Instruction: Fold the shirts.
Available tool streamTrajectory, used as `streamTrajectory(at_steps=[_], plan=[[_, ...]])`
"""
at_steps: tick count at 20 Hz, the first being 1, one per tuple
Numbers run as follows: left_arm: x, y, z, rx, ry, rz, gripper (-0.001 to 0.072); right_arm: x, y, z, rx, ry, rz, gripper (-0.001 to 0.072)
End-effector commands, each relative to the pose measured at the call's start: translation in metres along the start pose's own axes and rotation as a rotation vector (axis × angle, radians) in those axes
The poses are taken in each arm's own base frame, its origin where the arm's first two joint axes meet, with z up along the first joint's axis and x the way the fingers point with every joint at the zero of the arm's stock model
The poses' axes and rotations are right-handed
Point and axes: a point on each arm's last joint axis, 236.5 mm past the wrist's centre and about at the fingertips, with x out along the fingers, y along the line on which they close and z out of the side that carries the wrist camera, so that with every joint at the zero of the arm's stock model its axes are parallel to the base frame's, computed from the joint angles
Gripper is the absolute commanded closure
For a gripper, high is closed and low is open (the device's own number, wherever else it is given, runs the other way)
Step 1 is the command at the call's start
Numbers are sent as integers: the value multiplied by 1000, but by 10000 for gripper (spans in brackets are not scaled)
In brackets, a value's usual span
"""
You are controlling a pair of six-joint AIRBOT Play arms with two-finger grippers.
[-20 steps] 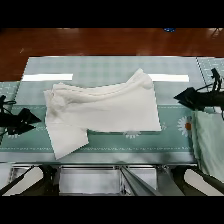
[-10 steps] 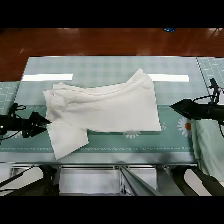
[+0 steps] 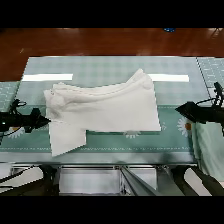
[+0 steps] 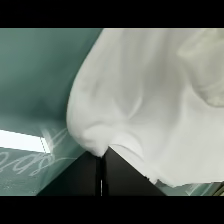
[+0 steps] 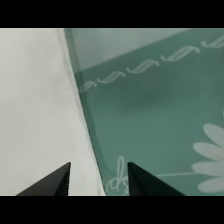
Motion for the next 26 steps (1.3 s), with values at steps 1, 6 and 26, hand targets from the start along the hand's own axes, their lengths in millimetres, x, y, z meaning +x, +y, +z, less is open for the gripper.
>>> streamTrajectory(at_steps=[1,6,26], plan=[[-10,-14,4,40,7,-25,693,15,-19,-52,78,191,-38,305],[-12,-17,3,46,5,-27,693,44,-4,-103,38,362,-37,305],[-244,-272,61,515,-633,-508,693,-101,256,150,-570,-279,151,670]])
